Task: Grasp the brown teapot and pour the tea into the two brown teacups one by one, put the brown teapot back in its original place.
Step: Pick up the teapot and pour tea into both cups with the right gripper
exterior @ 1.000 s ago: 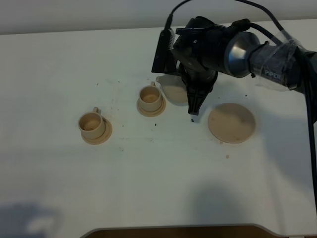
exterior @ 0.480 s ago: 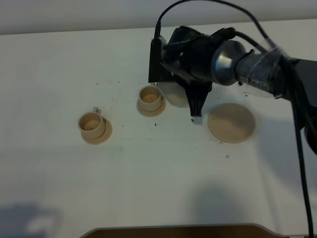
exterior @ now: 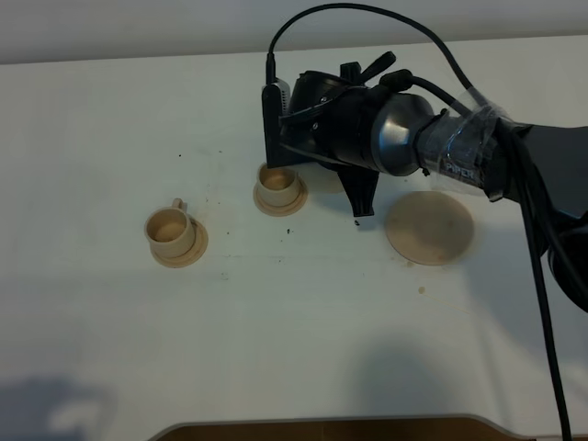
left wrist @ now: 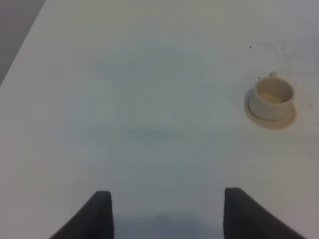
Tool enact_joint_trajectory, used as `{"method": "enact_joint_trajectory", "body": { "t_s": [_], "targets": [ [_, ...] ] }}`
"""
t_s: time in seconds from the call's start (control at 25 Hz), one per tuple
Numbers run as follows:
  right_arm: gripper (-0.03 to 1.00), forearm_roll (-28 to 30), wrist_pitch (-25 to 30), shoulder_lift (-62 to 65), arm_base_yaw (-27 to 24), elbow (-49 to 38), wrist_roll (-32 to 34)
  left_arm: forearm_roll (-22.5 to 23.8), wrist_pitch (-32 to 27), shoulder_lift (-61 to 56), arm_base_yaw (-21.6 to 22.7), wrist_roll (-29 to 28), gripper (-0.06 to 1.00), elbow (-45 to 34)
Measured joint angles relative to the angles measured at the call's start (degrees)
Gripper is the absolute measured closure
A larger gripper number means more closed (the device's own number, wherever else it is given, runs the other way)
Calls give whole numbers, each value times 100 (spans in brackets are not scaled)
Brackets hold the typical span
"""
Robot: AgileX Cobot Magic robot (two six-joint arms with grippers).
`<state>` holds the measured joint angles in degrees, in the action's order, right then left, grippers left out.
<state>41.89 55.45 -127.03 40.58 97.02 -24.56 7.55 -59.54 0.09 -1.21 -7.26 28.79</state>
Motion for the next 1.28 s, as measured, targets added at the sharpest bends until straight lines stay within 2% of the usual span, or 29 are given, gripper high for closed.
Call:
{"method": "enact_joint_trajectory", "body": {
  "t_s": [1.28],
  "targets": [
    [85,1402,66,-108,237,7,-330,0,0,0,0,11,45,0]
  ]
}}
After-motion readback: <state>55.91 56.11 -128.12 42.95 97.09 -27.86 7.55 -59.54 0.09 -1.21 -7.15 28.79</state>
